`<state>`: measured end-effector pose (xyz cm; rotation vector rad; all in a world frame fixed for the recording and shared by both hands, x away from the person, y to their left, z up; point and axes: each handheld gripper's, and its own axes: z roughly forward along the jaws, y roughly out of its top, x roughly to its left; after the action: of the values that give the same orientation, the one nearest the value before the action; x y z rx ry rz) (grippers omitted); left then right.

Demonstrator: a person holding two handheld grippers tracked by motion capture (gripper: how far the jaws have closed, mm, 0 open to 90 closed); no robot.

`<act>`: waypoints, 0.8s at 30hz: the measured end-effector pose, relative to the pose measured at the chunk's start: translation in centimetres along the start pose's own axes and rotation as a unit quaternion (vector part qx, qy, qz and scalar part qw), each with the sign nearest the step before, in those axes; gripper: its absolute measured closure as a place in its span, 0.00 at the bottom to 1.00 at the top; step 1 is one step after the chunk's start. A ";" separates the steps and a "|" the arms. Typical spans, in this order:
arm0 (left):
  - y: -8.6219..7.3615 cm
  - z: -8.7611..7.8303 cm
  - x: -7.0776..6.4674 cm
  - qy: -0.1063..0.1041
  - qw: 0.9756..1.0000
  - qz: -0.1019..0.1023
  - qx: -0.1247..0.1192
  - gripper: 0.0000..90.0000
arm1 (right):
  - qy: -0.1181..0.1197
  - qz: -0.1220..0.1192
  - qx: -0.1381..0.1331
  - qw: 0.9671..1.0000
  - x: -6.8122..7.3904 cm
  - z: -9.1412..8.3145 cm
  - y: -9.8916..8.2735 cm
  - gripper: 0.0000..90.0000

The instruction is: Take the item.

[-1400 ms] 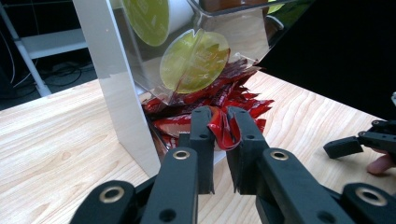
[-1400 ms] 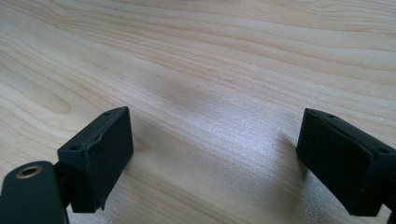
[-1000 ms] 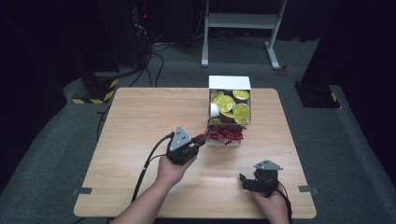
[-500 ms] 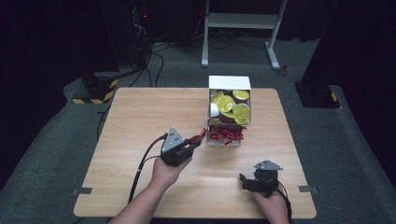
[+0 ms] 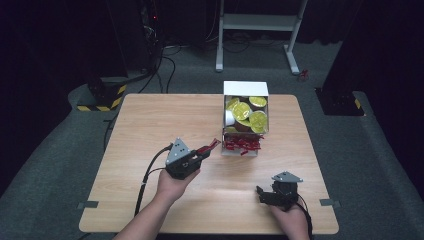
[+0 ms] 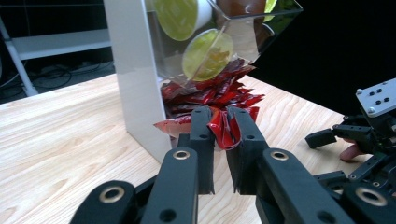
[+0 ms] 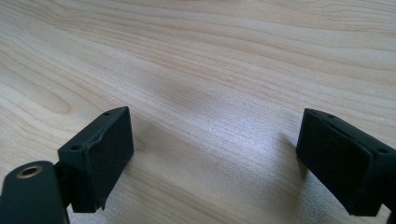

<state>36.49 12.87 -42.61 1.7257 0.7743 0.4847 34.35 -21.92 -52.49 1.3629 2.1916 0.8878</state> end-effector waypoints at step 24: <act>-1.4 -4.0 4.4 0.049 0.999 -0.010 -0.003 0.91 | 0.000 0.000 0.000 1.000 0.0 0.0 0.0 0.12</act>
<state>36.53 19.00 -43.07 1.6961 0.8578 0.5602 34.35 -21.92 -52.49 1.3632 2.1914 0.8881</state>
